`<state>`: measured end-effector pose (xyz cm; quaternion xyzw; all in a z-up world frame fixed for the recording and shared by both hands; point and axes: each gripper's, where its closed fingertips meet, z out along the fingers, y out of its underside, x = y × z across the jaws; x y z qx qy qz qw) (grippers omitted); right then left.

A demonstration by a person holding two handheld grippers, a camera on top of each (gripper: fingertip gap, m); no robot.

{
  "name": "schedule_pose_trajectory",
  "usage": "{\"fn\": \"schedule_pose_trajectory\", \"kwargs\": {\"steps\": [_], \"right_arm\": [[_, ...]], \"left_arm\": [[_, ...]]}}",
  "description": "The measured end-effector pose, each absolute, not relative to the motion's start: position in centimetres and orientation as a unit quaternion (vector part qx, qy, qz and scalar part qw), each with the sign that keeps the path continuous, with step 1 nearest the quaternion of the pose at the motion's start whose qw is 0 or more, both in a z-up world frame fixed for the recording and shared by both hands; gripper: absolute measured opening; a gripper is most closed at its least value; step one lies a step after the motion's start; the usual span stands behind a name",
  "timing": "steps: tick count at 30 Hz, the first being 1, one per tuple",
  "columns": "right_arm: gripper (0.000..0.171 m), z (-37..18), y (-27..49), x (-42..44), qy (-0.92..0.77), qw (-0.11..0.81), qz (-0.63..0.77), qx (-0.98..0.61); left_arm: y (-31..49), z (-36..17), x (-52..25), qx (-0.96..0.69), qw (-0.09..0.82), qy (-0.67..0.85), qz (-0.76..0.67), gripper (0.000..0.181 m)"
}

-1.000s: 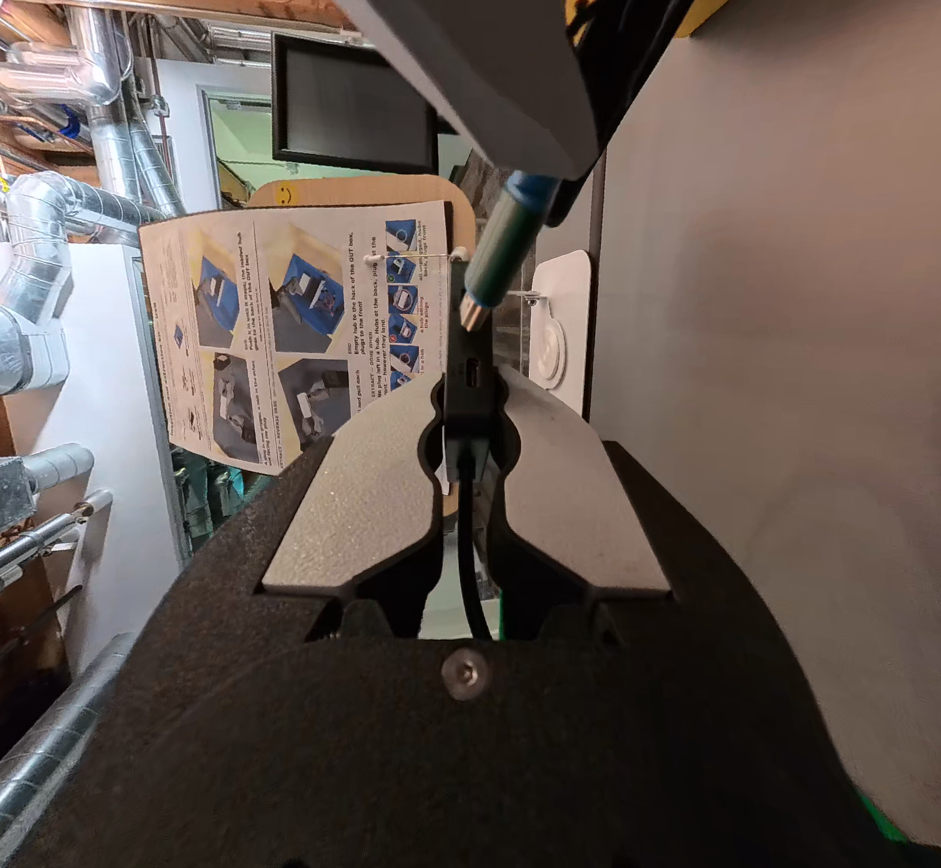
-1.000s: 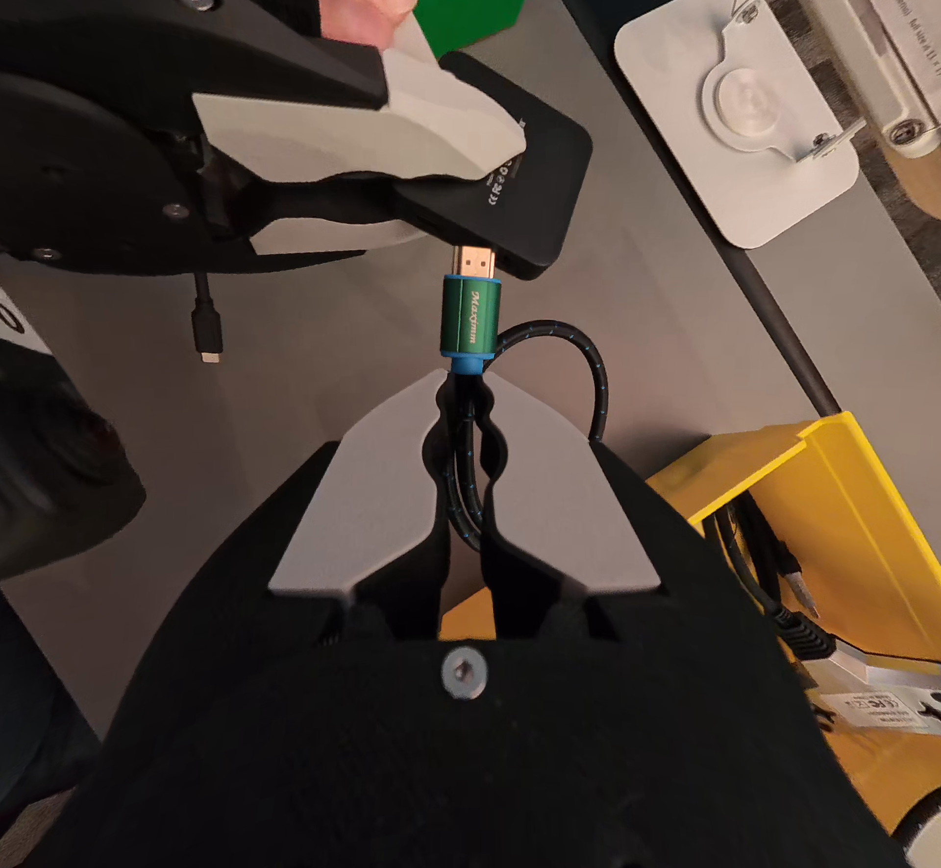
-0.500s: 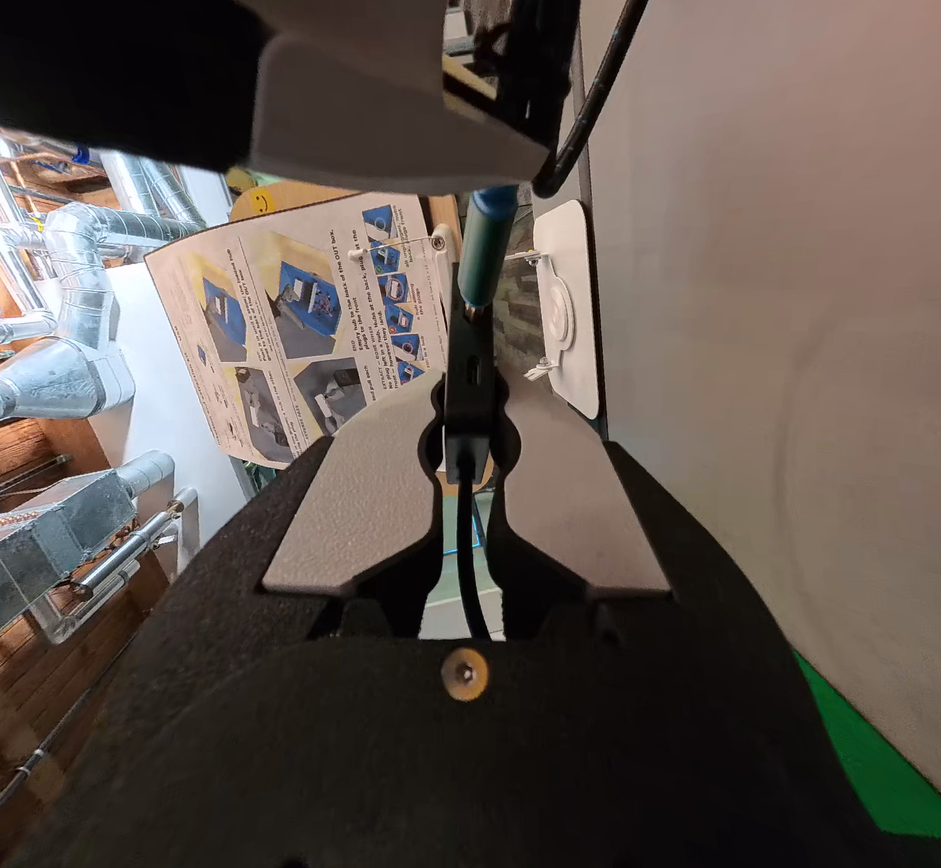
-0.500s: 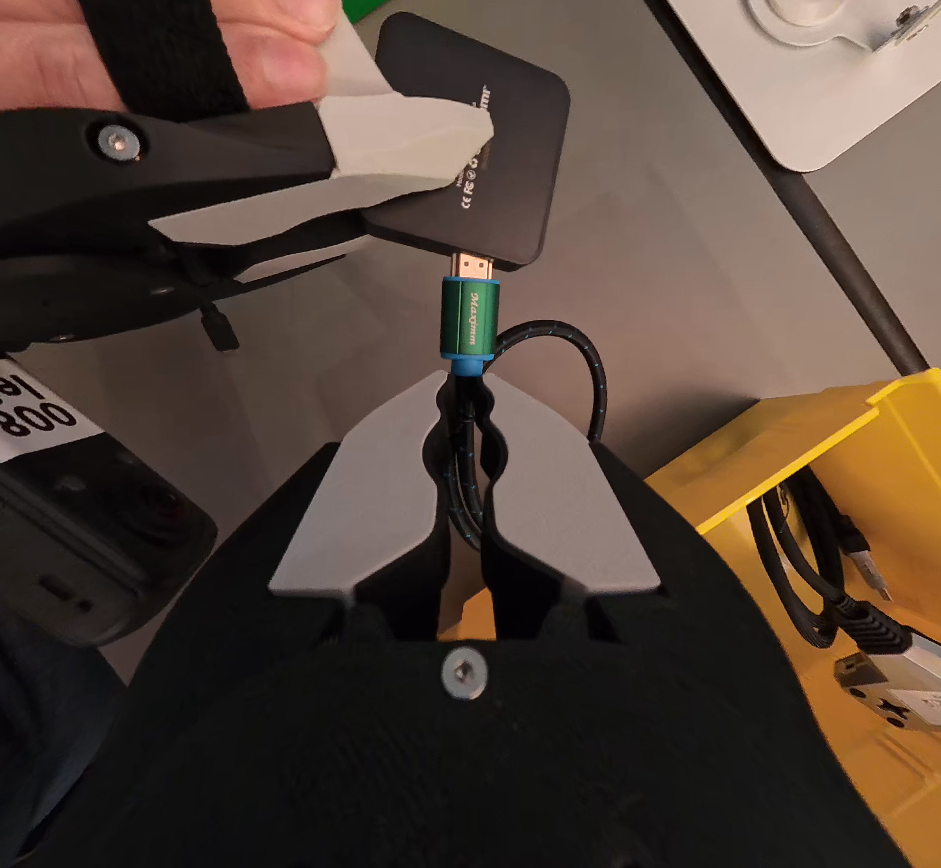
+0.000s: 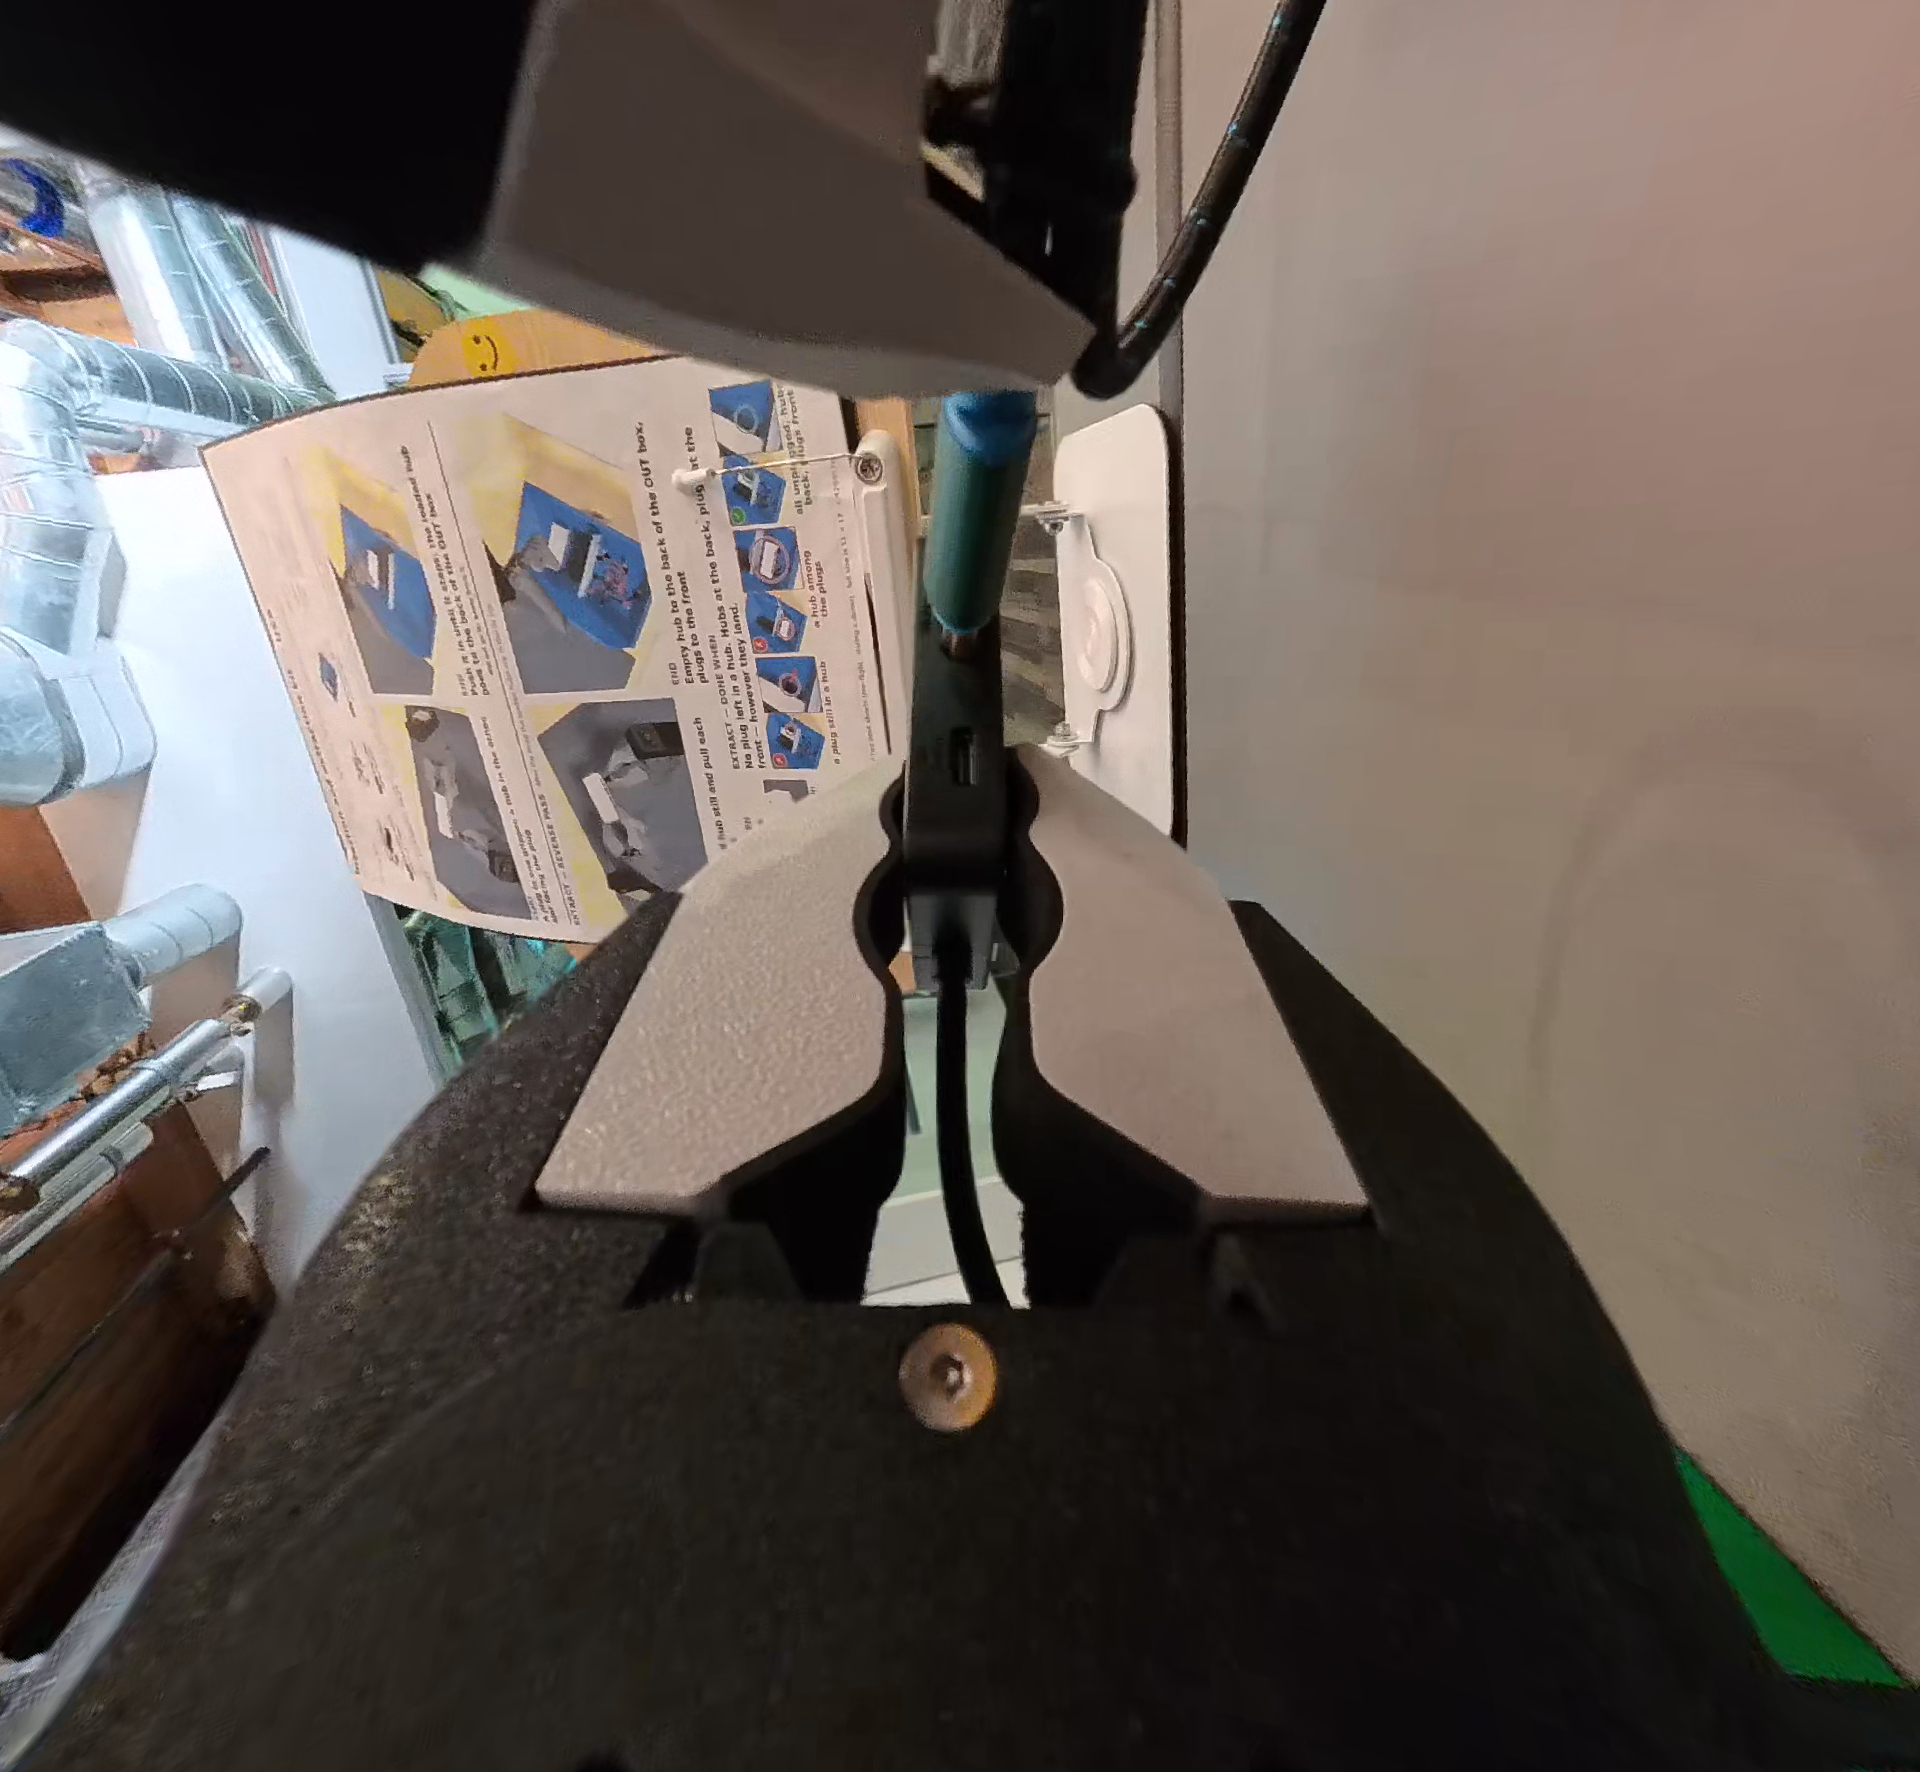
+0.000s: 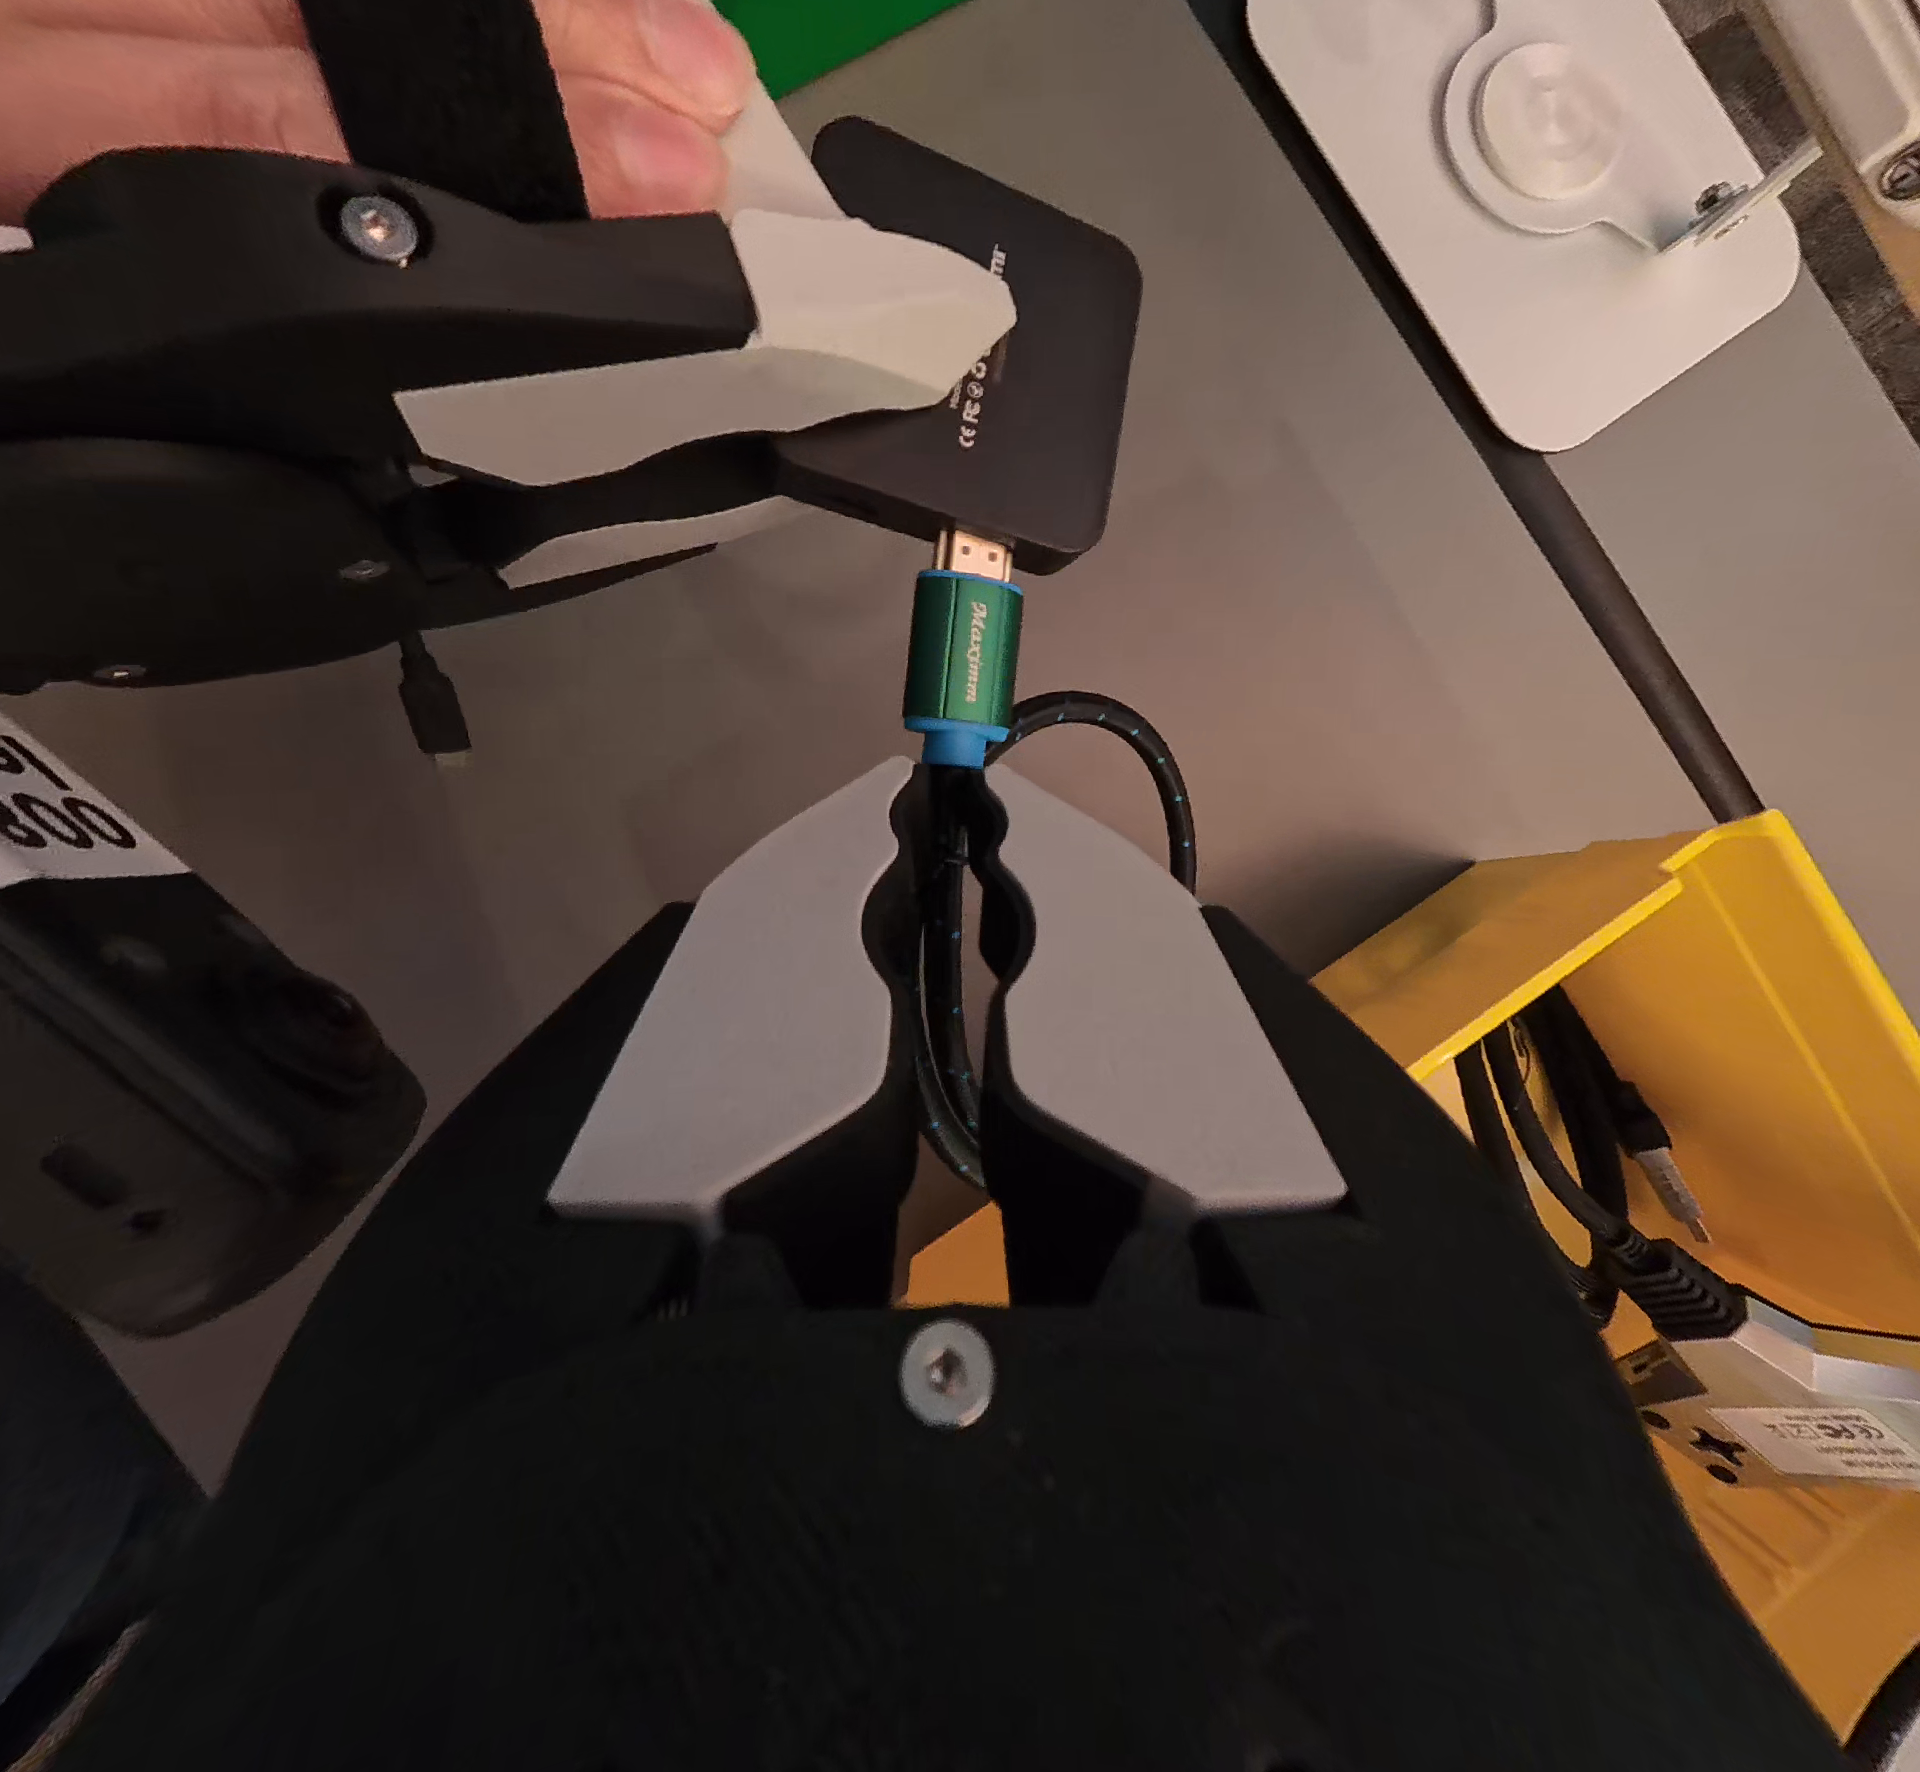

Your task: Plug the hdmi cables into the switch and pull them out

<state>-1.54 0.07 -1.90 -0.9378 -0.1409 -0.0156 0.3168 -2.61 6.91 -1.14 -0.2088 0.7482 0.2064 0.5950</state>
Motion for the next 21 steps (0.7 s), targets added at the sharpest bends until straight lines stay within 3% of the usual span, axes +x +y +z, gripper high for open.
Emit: {"fn": "schedule_pose_trajectory", "kwargs": {"steps": [21], "right_arm": [[0.005,-0.5,0.0,-0.8,-0.176,0.343,-0.034,-0.922]], "left_arm": [[5.7,-0.5,-2.6,-0.217,0.613,0.741,0.166,0.014]]}}
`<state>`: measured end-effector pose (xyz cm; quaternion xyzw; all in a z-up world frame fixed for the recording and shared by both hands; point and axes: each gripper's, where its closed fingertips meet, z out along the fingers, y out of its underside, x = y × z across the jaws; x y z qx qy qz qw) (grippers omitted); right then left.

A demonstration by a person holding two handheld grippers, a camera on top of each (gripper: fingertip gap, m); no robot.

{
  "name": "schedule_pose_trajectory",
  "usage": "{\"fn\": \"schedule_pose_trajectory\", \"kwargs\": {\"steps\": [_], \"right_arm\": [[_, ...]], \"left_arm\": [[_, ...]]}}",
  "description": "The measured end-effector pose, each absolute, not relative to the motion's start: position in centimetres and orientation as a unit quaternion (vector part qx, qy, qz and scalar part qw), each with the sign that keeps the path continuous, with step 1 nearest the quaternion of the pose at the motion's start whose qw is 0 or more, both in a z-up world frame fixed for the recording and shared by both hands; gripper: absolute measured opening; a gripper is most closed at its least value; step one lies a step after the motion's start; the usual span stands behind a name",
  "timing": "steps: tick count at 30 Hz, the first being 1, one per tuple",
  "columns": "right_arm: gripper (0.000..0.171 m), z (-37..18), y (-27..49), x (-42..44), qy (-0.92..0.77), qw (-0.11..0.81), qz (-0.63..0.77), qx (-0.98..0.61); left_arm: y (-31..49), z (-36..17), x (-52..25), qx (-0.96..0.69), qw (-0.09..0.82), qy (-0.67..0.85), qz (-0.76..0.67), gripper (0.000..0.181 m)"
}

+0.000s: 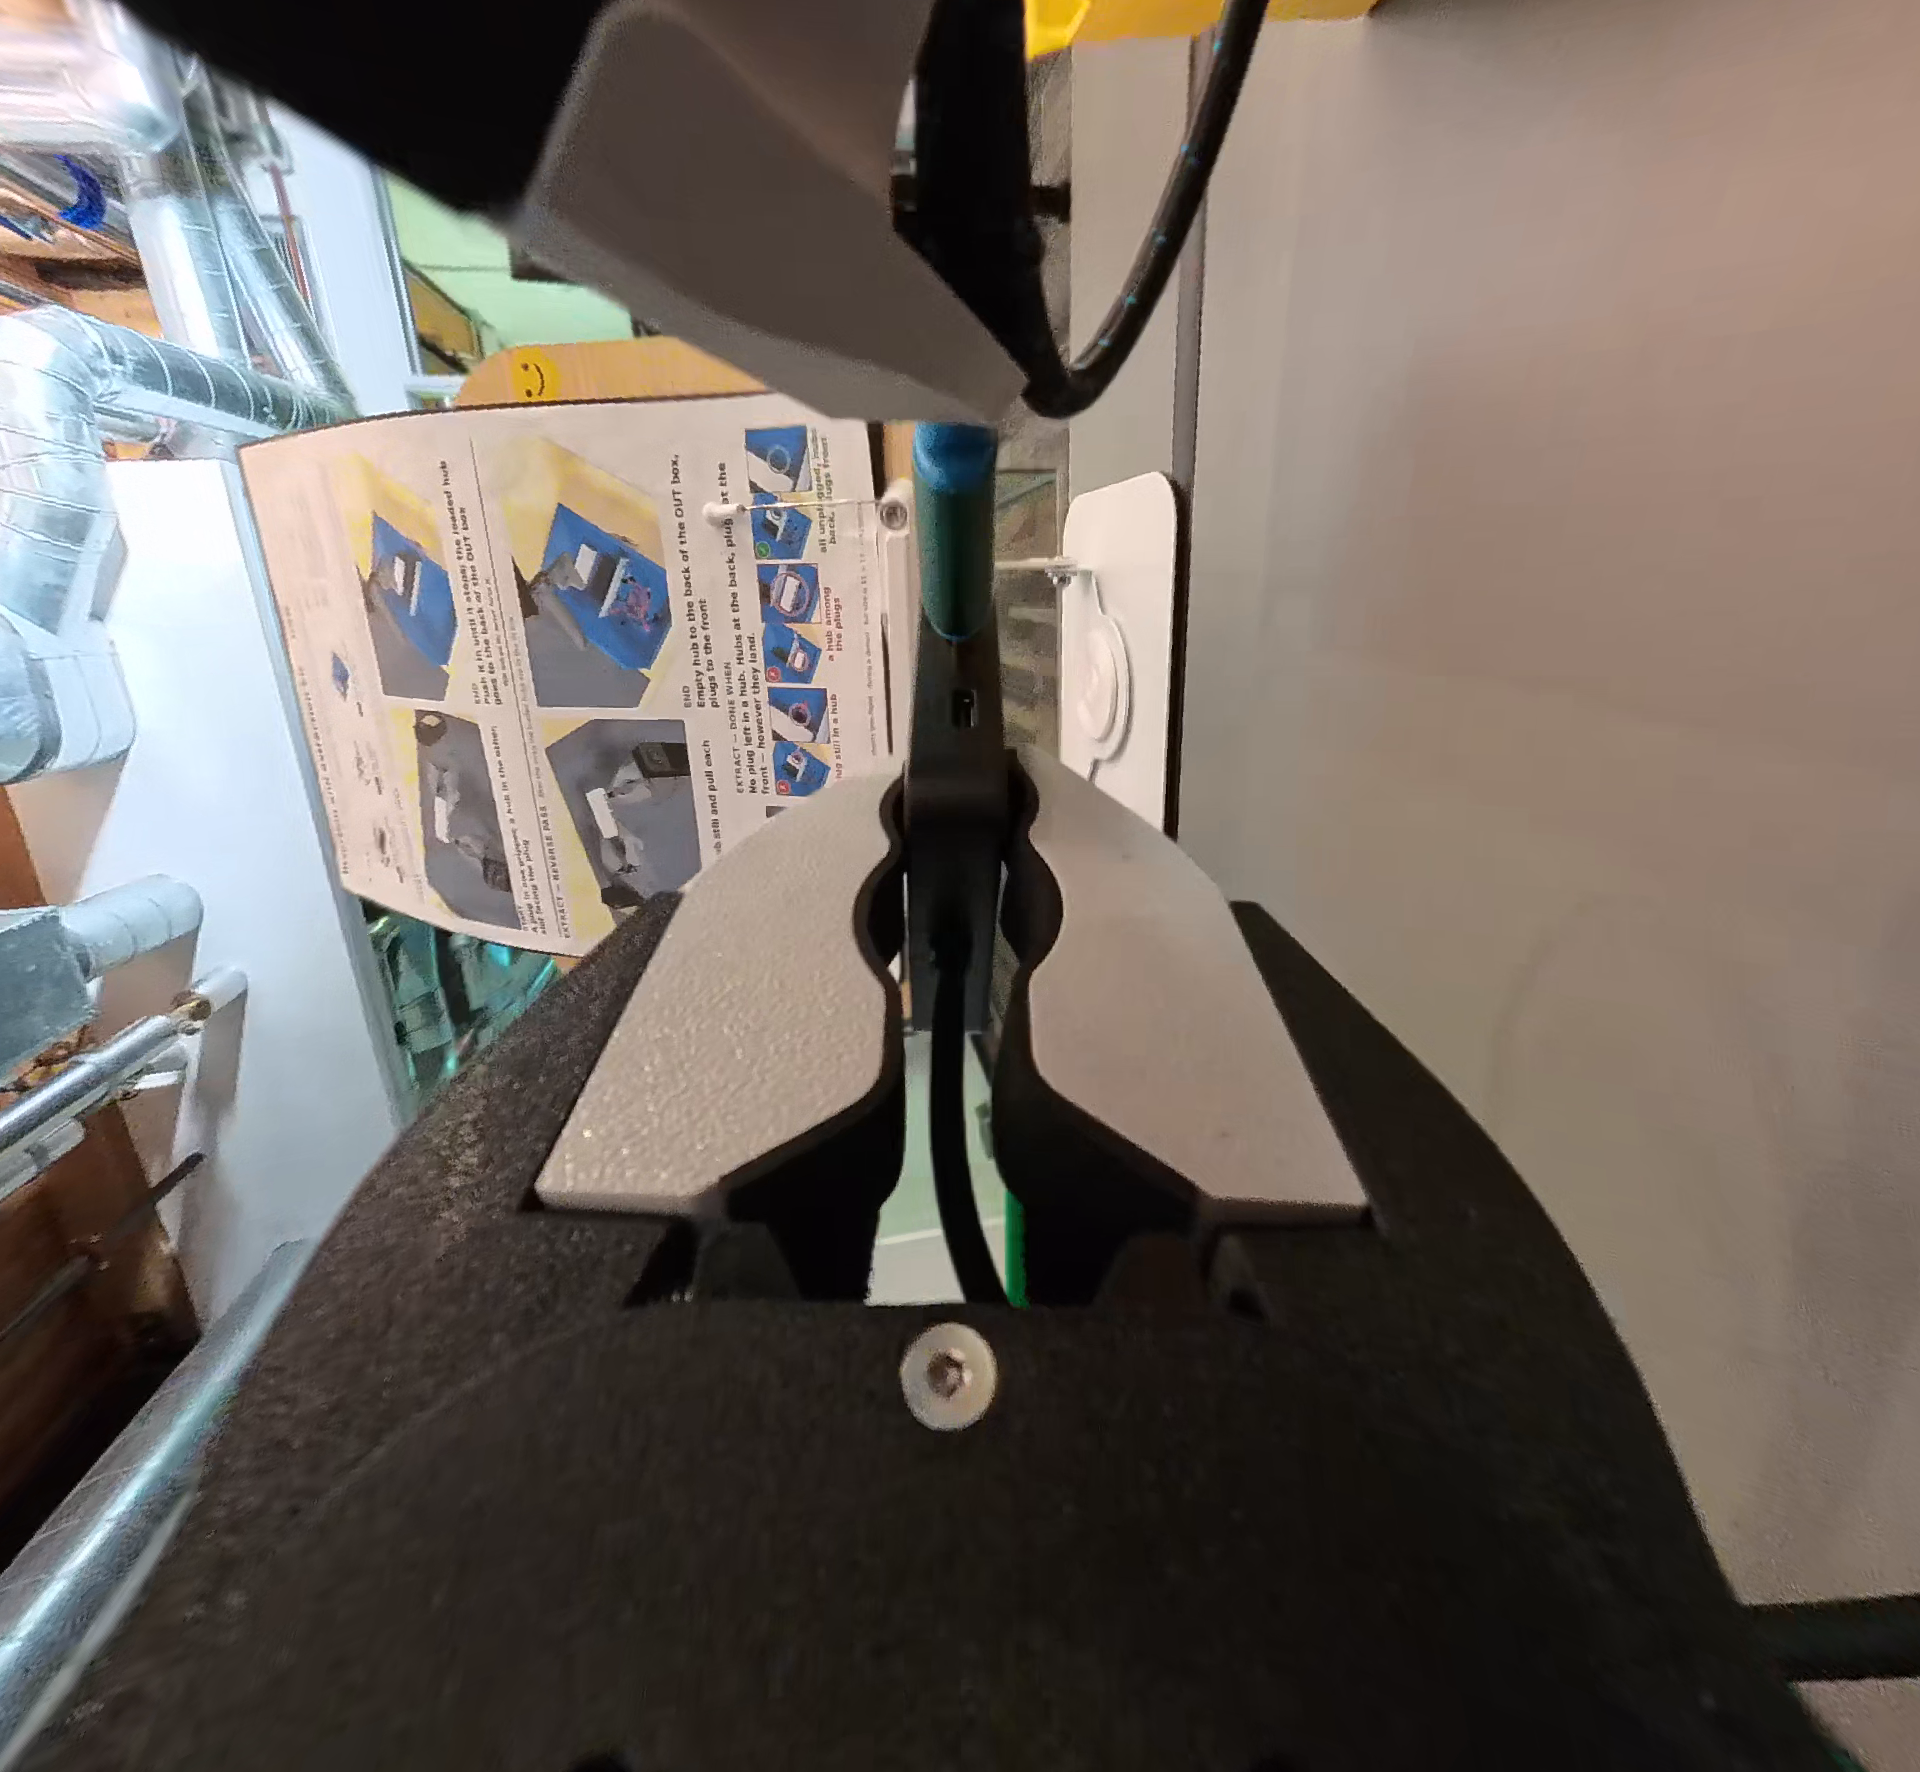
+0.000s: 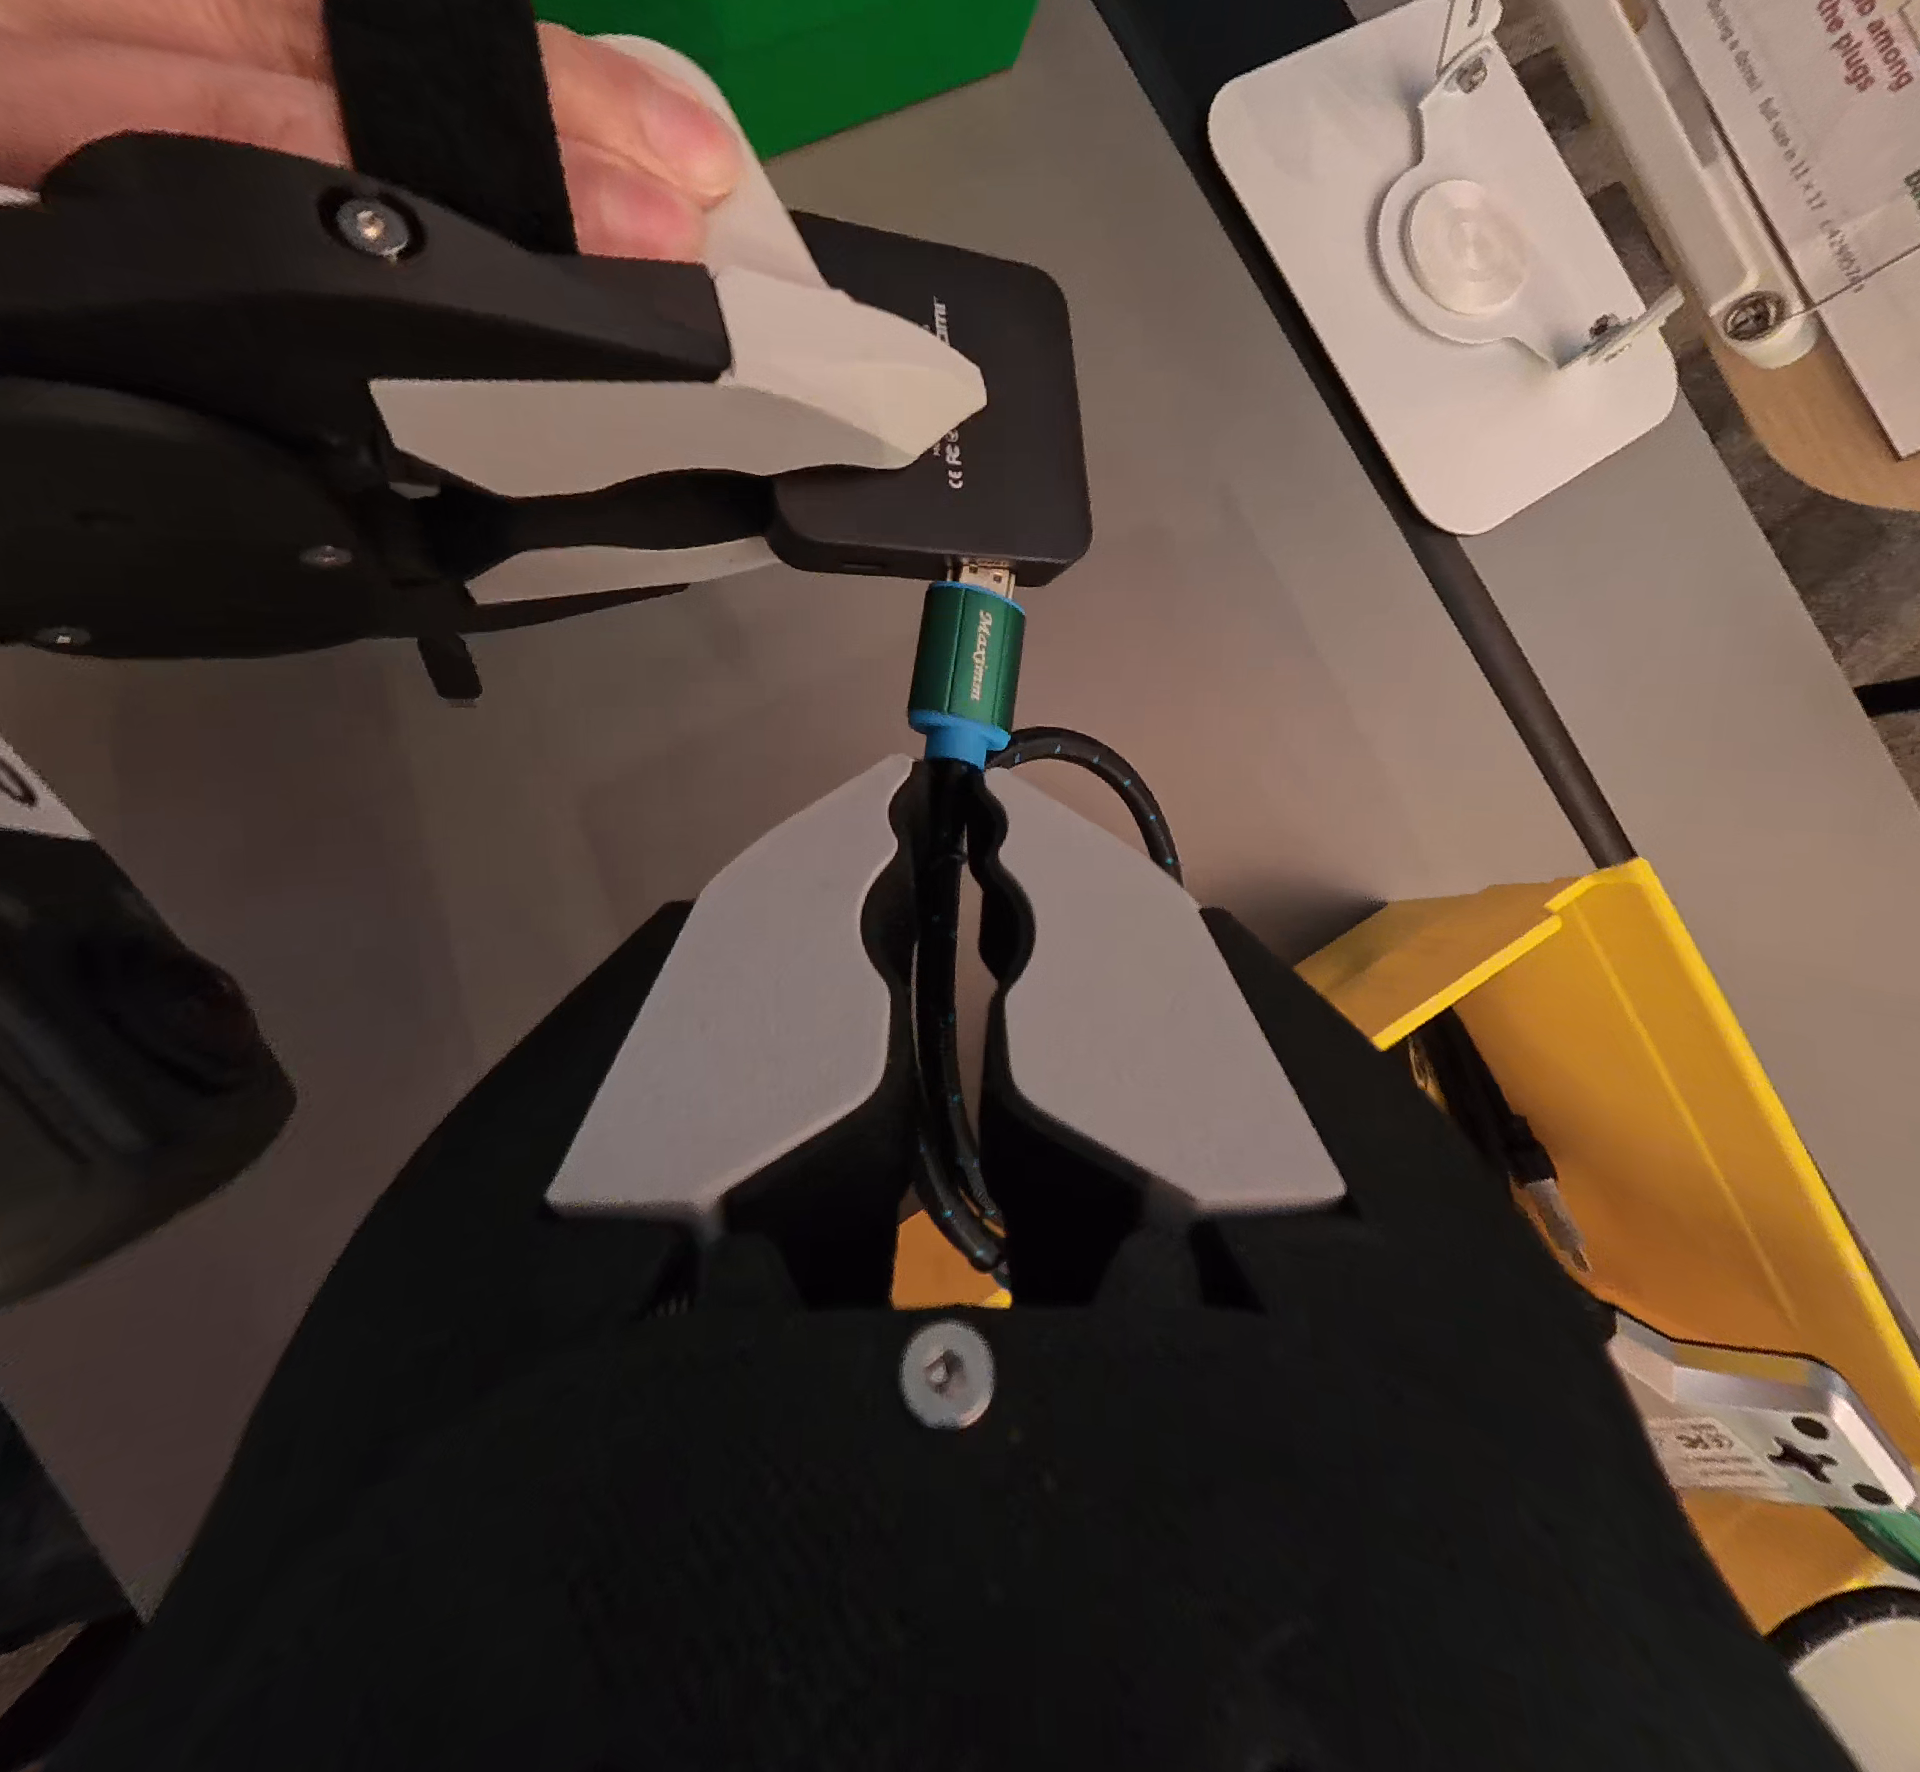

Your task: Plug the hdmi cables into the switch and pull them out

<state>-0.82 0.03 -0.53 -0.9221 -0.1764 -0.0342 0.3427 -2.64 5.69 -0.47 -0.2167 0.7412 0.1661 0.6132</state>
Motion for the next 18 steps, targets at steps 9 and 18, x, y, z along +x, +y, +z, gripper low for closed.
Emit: {"fn": "schedule_pose_trajectory", "kwargs": {"steps": [9,18], "right_arm": [[0.006,1.7,-1.8,-0.7,-0.248,0.385,0.016,-0.889],[0.006,2.6,-3.4,-0.7,-0.299,0.396,0.03,-0.867]], "left_arm": [[3.3,1.7,-2.8,-0.173,0.662,0.722,0.102,0.014],[1.4,2.6,-3.1,-0.141,0.68,0.716,0.065,0.013]]}}
